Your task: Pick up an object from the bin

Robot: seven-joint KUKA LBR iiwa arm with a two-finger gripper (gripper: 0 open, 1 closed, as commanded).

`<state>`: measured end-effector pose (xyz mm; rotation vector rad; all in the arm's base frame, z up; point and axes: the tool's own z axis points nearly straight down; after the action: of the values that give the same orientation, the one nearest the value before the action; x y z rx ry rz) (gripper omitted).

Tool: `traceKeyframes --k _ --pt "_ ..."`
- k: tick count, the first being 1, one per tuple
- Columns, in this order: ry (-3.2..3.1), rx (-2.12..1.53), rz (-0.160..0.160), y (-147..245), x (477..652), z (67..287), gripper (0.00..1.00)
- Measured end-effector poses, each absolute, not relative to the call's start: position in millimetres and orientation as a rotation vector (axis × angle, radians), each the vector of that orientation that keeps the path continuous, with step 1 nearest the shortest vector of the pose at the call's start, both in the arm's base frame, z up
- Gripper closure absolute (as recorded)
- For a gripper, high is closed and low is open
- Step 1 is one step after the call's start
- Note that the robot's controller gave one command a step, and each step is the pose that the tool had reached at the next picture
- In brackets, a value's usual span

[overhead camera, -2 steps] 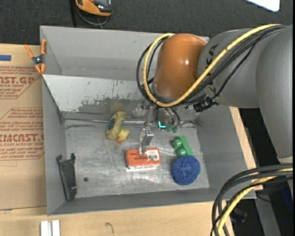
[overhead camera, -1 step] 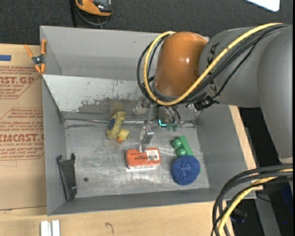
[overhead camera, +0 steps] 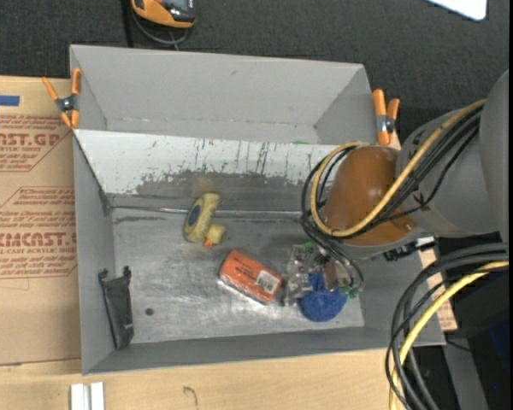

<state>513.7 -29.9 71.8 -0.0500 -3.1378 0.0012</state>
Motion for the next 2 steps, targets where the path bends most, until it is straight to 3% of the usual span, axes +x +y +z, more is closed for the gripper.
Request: traceKeyframes --k 1,2 --pt "-3.139 -0.049 -0.001 -29.0 513.4 70.7 0.0" --pt "-3.14 -0.049 -0.001 -29.0 513.7 70.8 0.0"
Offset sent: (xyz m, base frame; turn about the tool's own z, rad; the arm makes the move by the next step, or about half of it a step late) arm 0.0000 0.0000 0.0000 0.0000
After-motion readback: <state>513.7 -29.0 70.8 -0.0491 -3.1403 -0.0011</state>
